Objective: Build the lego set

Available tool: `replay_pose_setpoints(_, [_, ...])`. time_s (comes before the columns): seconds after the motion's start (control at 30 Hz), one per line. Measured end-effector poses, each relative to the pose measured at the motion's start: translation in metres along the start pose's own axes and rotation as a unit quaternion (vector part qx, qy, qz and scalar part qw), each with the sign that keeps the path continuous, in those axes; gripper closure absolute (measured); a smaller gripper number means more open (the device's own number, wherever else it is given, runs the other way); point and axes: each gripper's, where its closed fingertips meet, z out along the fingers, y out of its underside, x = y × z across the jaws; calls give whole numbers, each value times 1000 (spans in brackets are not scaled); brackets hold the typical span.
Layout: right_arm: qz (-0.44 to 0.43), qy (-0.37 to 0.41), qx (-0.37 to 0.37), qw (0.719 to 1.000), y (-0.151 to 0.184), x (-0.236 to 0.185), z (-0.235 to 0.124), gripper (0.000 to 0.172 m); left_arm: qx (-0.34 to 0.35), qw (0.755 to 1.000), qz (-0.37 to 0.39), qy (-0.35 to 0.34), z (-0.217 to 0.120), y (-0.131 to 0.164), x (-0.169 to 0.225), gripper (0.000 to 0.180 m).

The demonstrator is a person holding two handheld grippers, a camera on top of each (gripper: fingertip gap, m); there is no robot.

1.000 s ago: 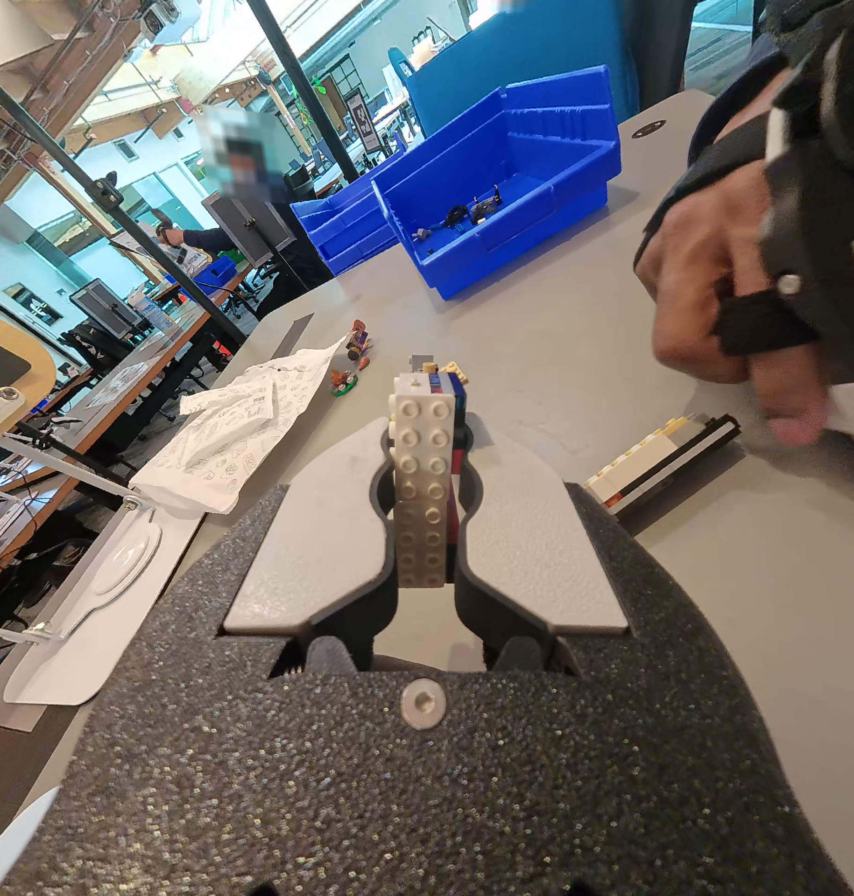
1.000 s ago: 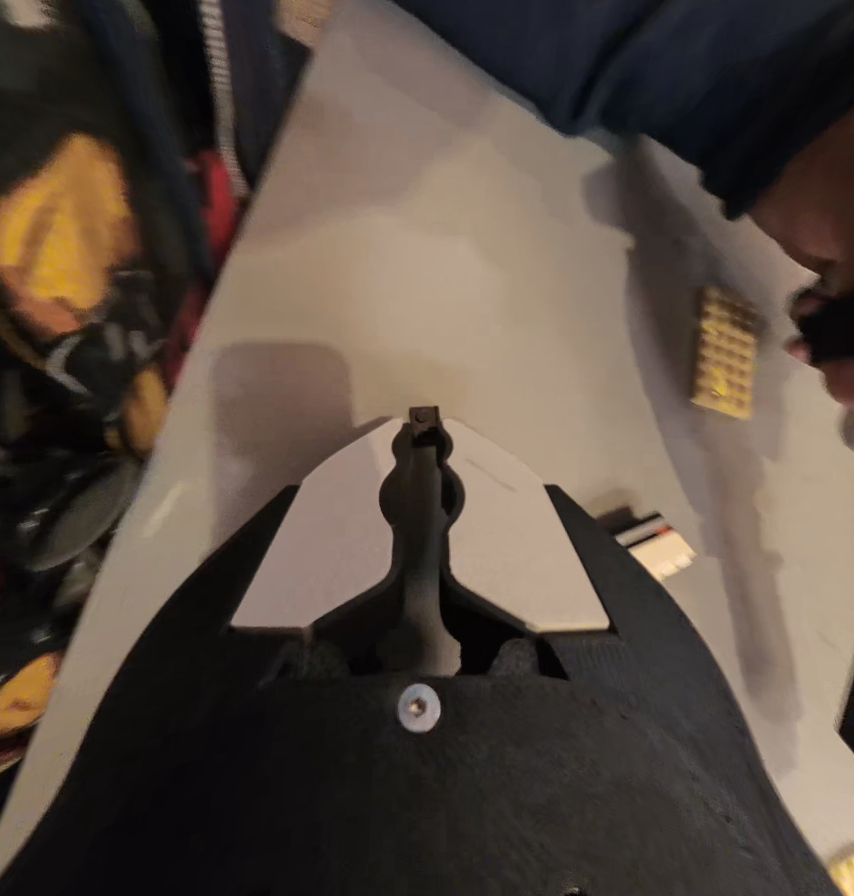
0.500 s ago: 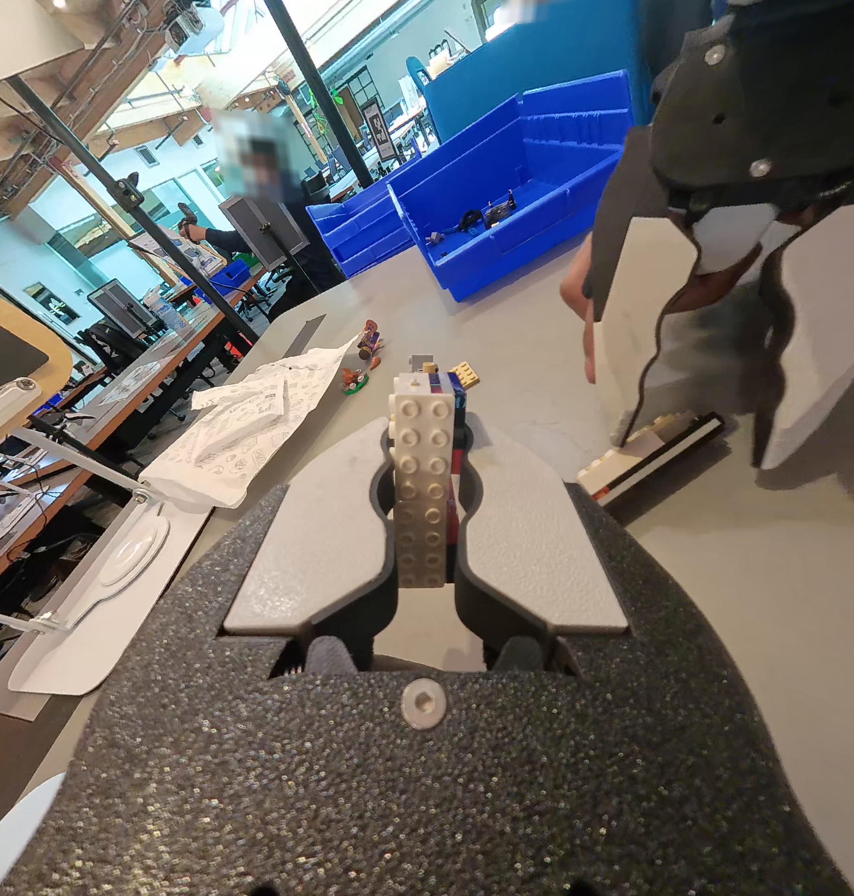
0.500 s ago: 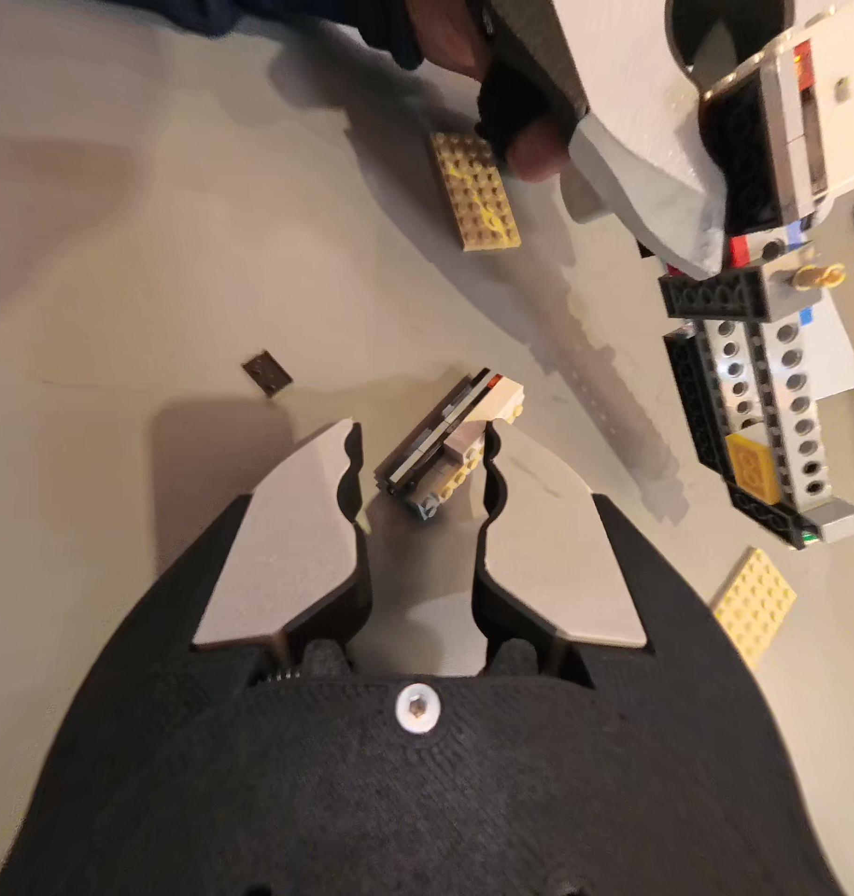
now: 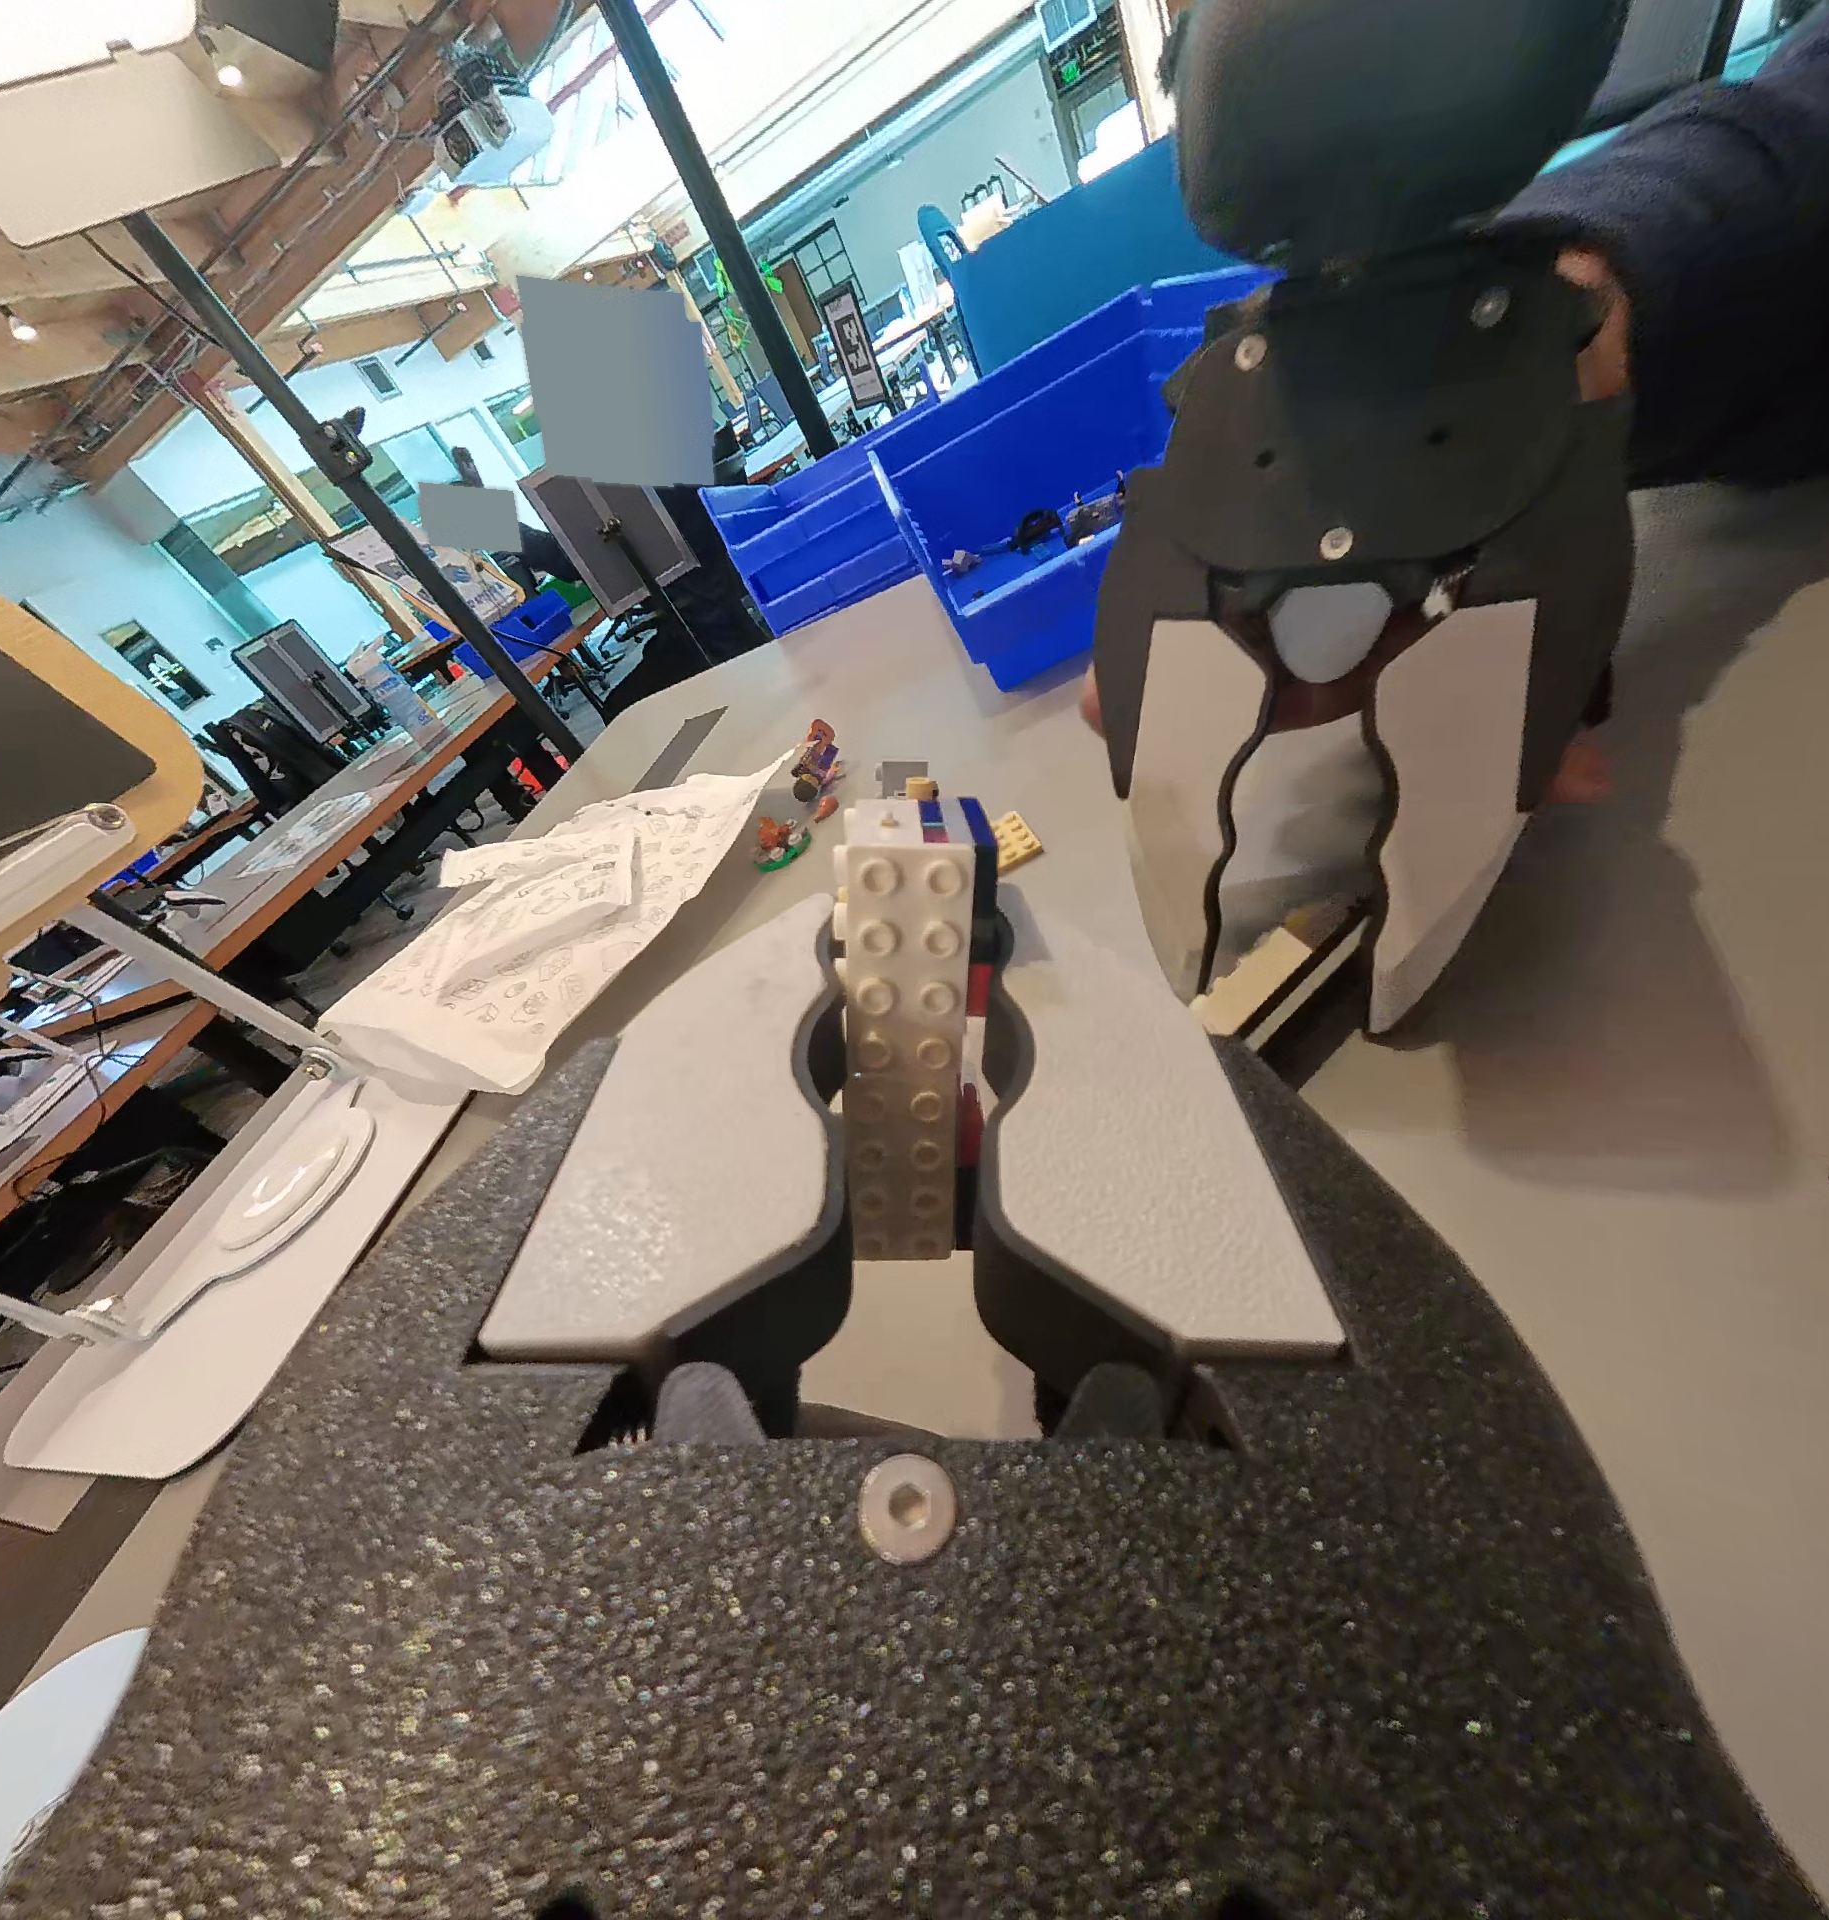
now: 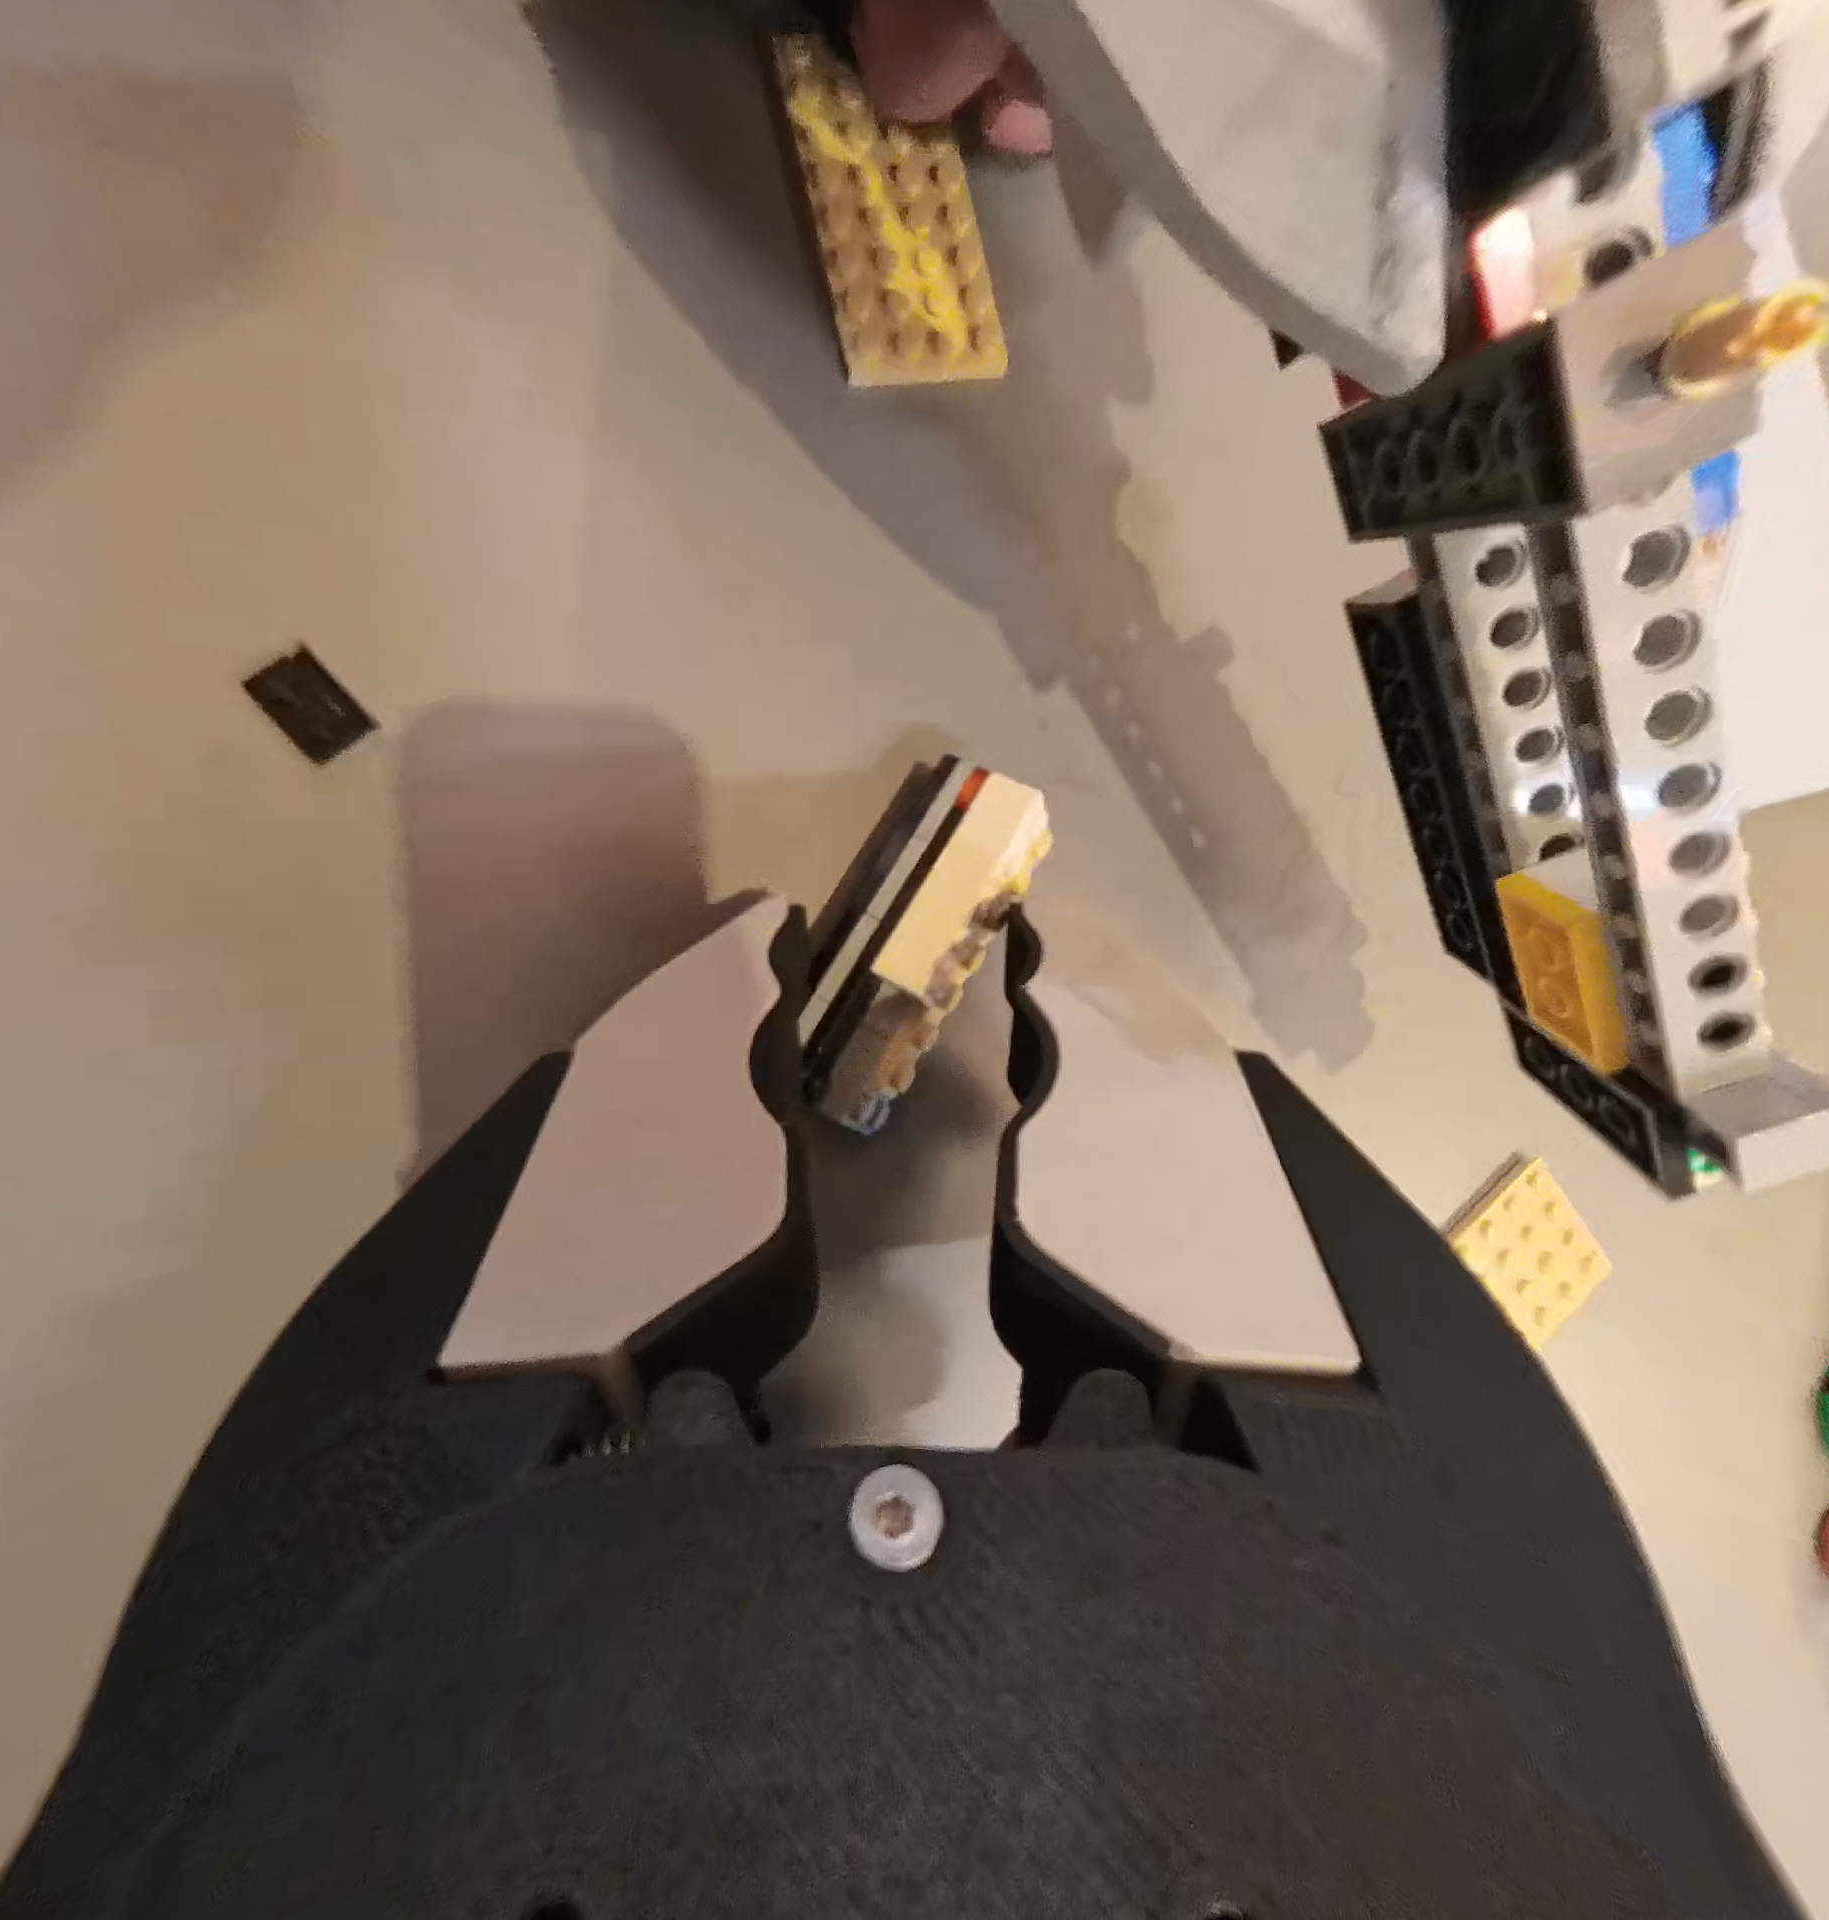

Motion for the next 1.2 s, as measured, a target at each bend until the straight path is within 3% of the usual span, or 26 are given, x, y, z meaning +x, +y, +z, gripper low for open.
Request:
replay_pose_setpoints(0.27, [-176,-31,42,983,5,4,-8,142,17,1000,1,4,-3,-7,2,159])
replay_pose_setpoints(0.63, [-258,95,194,942,-33,23,-76,145,21,998,51,3,-10,-10,9,159])
replay_pose_setpoints(0.93, [-398,212,149,880,-47,34,-87,145,6,988,151,12,-6,-18,34,159])
replay_pose_setpoints(1.2, [-431,213,141,865,-44,29,-81,145,-1,978,208,15,0,-23,48,159])
